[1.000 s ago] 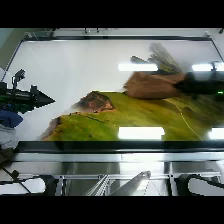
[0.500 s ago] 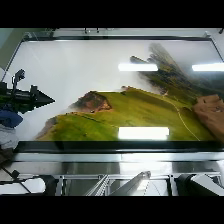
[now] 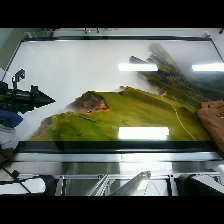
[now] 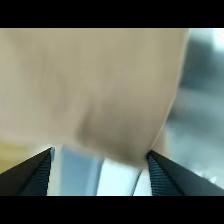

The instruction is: Fold the shirts.

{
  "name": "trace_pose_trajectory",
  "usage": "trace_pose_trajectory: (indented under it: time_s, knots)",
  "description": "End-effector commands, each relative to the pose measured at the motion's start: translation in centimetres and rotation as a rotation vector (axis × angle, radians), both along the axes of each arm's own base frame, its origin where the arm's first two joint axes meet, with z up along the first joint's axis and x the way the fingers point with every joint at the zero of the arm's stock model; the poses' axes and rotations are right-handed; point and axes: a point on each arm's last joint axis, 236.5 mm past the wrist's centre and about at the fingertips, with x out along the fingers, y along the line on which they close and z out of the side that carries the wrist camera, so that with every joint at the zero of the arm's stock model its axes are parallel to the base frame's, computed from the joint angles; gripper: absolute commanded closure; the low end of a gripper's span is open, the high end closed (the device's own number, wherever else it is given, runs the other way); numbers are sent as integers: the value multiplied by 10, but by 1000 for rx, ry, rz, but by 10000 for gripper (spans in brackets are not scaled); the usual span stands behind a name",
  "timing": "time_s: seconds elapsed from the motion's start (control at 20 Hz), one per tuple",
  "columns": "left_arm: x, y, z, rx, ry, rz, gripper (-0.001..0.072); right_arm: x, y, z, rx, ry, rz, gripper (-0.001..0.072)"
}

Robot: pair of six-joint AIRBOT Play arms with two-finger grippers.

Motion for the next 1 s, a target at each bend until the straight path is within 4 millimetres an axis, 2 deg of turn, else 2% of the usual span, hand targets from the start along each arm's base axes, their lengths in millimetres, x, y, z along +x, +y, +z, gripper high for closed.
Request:
trace_pose_trajectory:
  time_s: [0.0,0.15,0.2,0.25,0.3,0.4,0.5,0.6,0.65,0.8,0.95]
  knots:
    - [-1,-1,2,-5,2,-3,690,27,65,27,215,-36,106,343]
    - [-1,-4,2,-4,7,-4,690,99,130,49,291,-163,328,348]
    - [0,-3,2,-3,6,-2,690,122,154,53,289,-198,410,378]
    - [1,-2,1,1,2,4,690,146,181,56,257,-239,521,638]
    - [5,-1,0,9,-6,16,690,167,204,58,205,-273,631,685]
    - [9,1,-2,19,-14,31,690,208,251,65,95,-344,806,686]
    - [7,1,-1,16,-12,26,690,244,292,83,5,-437,918,687]
    - [3,-2,0,5,-1,9,690,266,322,103,-48,-516,998,687]
    - [0,-3,1,-1,6,-1,691,270,333,111,-58,-539,1024,687]
    - [-10,-8,5,-26,32,-37,691,271,345,122,-68,-575,1060,686]
    - [-10,-10,10,-43,34,-27,702,269,349,127,-61,-596,1085,685]
